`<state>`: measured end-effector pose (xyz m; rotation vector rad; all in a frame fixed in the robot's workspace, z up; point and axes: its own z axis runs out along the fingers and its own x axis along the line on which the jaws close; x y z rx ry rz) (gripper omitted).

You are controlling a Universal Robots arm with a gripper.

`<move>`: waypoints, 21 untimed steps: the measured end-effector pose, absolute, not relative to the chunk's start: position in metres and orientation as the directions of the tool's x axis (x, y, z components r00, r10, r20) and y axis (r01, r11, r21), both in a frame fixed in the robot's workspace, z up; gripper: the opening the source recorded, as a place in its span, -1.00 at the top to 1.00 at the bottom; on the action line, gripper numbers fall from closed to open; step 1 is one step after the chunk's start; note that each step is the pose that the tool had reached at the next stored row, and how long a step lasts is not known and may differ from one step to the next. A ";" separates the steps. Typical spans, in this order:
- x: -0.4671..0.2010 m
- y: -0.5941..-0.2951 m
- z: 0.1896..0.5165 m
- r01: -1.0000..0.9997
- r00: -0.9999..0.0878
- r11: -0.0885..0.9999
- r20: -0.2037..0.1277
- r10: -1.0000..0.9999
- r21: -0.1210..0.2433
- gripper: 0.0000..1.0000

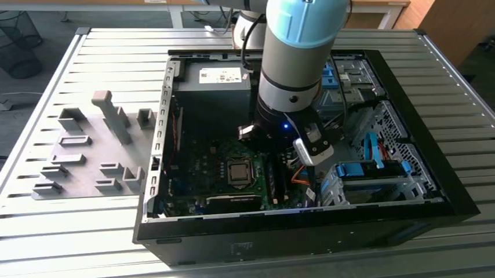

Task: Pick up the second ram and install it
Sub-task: 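Insert the second ram into the second slot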

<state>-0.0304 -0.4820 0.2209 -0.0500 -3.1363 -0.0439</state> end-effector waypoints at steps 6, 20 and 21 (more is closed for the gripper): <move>-0.028 -0.482 0.220 0.026 -1.000 0.999 0.006 0.026 0.028 0.72; -0.028 -0.481 0.216 0.026 -1.000 0.999 0.006 0.026 0.030 0.72; -0.028 -0.481 0.215 0.026 -1.000 0.999 0.006 0.026 0.030 0.72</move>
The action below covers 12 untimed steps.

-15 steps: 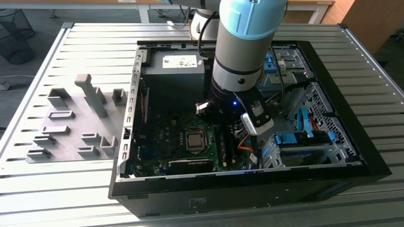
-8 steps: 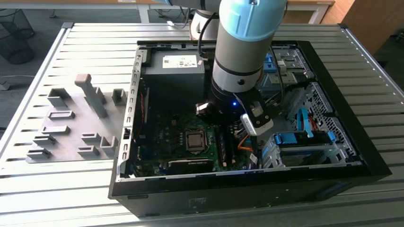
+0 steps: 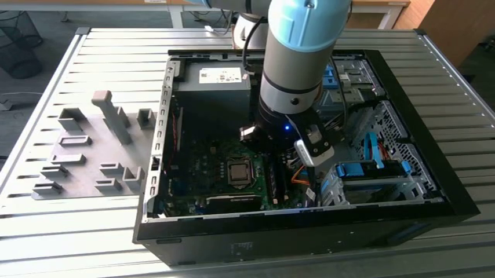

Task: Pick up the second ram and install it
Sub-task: 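Insert the second ram into the second slot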

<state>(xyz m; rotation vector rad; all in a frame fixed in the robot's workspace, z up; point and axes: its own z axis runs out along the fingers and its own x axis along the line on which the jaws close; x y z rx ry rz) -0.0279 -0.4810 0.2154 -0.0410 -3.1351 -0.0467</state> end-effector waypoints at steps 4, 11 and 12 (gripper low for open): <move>-0.028 -0.481 0.215 0.026 -1.000 0.999 0.006 0.026 0.030 0.72; -0.028 -0.479 0.215 0.024 -1.000 0.999 0.006 0.024 0.030 0.72; -0.028 -0.479 0.215 0.022 -1.000 0.999 0.006 0.022 0.030 0.72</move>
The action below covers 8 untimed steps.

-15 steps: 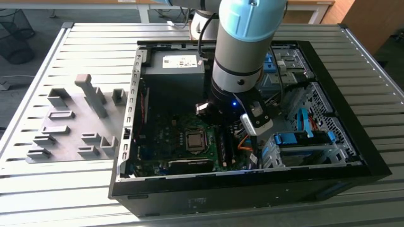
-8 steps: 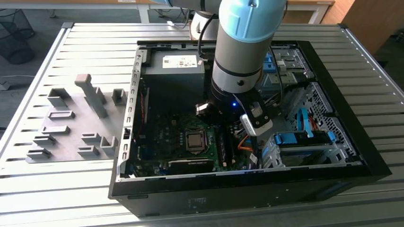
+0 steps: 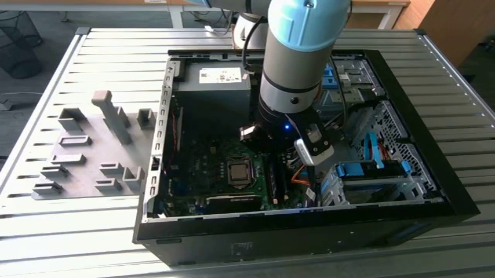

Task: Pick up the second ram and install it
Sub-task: 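Insert the second ram into the second slot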

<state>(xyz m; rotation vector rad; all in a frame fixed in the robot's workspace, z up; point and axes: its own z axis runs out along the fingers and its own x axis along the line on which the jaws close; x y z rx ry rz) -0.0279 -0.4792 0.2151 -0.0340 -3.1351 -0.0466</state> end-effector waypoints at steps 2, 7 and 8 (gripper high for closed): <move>-0.028 -0.479 0.215 0.014 -1.000 0.999 0.006 0.014 0.030 0.72; -0.028 -0.479 0.214 0.002 -1.000 1.000 0.006 0.002 0.030 0.72; -0.028 -0.479 0.214 0.002 -1.000 1.000 0.006 0.002 0.030 0.72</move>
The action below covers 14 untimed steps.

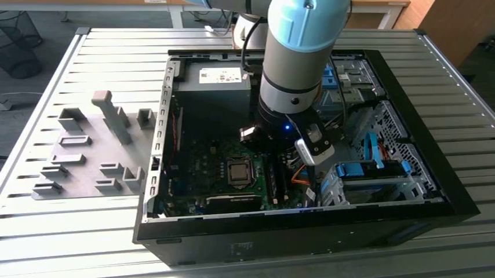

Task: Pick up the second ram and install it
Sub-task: 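Insert the second ram into the second slot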

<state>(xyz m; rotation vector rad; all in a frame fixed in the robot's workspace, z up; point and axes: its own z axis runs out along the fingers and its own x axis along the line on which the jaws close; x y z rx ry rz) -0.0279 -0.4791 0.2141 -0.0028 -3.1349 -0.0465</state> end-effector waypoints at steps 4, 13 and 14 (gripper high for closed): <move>-0.028 -0.479 0.214 0.002 -1.000 1.000 0.006 0.002 0.030 0.72; -0.028 -0.479 0.211 0.002 -1.000 1.000 0.006 0.002 0.030 0.72; -0.028 -0.479 0.211 0.002 -1.000 1.000 0.006 0.002 0.030 0.72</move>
